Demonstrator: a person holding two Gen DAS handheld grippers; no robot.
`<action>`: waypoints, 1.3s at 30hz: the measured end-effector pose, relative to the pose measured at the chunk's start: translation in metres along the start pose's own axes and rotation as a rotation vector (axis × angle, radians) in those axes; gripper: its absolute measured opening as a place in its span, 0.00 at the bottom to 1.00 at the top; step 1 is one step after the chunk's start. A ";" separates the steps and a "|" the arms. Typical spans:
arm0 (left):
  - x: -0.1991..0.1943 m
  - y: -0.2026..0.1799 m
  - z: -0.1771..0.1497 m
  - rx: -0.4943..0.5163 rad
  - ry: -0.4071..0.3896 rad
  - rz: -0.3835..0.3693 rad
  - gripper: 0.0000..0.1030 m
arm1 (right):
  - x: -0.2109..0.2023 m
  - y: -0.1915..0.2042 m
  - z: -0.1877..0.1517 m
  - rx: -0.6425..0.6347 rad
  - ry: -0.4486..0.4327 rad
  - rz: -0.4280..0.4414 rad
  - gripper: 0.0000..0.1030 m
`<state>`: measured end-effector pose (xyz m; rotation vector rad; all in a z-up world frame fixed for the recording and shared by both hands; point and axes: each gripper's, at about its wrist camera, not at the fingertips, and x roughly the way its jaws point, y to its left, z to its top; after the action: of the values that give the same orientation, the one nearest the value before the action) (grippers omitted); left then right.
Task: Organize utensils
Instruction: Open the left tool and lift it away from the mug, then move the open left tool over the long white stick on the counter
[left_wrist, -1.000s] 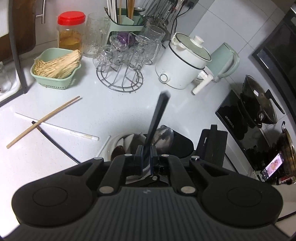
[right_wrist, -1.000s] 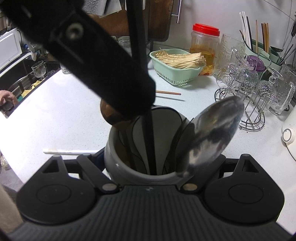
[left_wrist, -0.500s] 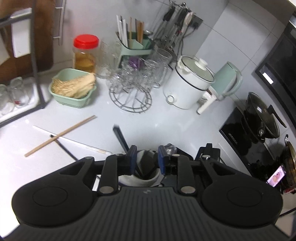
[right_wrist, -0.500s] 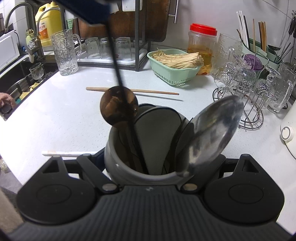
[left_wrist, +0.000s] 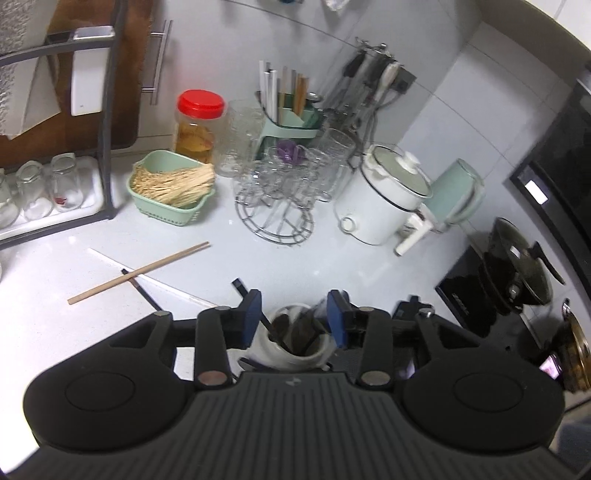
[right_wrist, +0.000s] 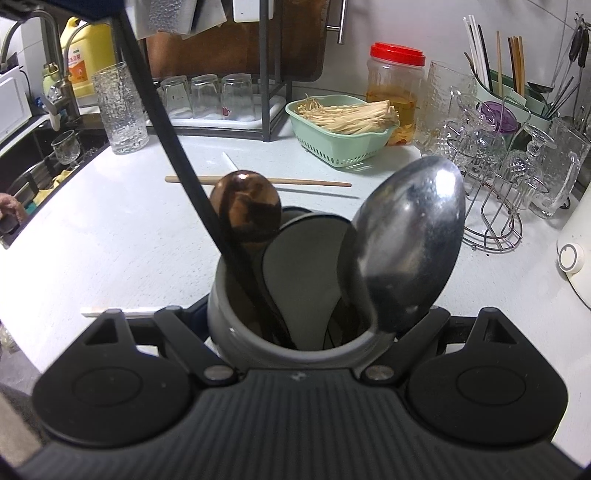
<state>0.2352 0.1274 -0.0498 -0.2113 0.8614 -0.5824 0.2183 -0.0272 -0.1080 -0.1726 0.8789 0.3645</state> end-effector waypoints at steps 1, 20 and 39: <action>-0.003 -0.002 -0.001 0.006 -0.006 0.000 0.47 | 0.000 0.000 0.000 0.002 0.000 -0.004 0.89; 0.012 0.020 -0.026 0.057 0.047 0.086 0.66 | -0.001 -0.011 -0.002 0.107 -0.003 -0.110 0.89; 0.095 0.072 -0.063 0.148 0.187 0.144 0.67 | 0.000 -0.014 -0.004 0.190 -0.006 -0.169 0.88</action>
<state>0.2636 0.1369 -0.1815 0.0409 1.0009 -0.5336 0.2208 -0.0408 -0.1107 -0.0692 0.8812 0.1223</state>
